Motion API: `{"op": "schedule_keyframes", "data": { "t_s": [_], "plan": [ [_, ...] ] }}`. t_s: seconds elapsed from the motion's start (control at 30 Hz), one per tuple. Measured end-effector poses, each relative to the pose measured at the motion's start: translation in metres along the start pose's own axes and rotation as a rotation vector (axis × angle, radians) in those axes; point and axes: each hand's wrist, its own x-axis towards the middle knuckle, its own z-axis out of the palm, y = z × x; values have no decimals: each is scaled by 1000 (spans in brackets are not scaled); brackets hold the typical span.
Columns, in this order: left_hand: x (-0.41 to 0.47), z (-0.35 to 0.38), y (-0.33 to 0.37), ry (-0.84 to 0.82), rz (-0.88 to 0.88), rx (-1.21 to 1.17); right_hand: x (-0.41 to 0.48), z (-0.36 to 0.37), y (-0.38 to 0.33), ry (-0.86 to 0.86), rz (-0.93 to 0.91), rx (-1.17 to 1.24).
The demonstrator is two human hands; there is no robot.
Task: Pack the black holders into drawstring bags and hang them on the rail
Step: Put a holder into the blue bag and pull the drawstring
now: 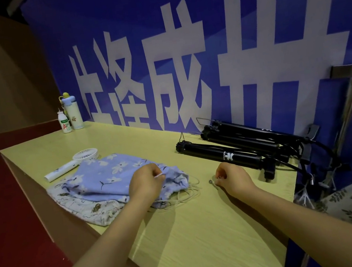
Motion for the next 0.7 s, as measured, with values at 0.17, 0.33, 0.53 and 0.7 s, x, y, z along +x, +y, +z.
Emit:
{"op": "schedule_keyframes", "data": {
  "t_s": [0.17,0.33,0.53,0.7],
  "plan": [
    [3,-14,0,195,16,-118,-2,-6,-3,89,21,100],
    [8,-31,14,326,22,-153,-5,-27,-28,202,-22,292],
    [10,-61,40,365,231,-126,-22,-55,-100,90,-271,612],
    [9,-79,63,403,335,-109,-24,-53,-123,79,-183,658]
  ]
}}
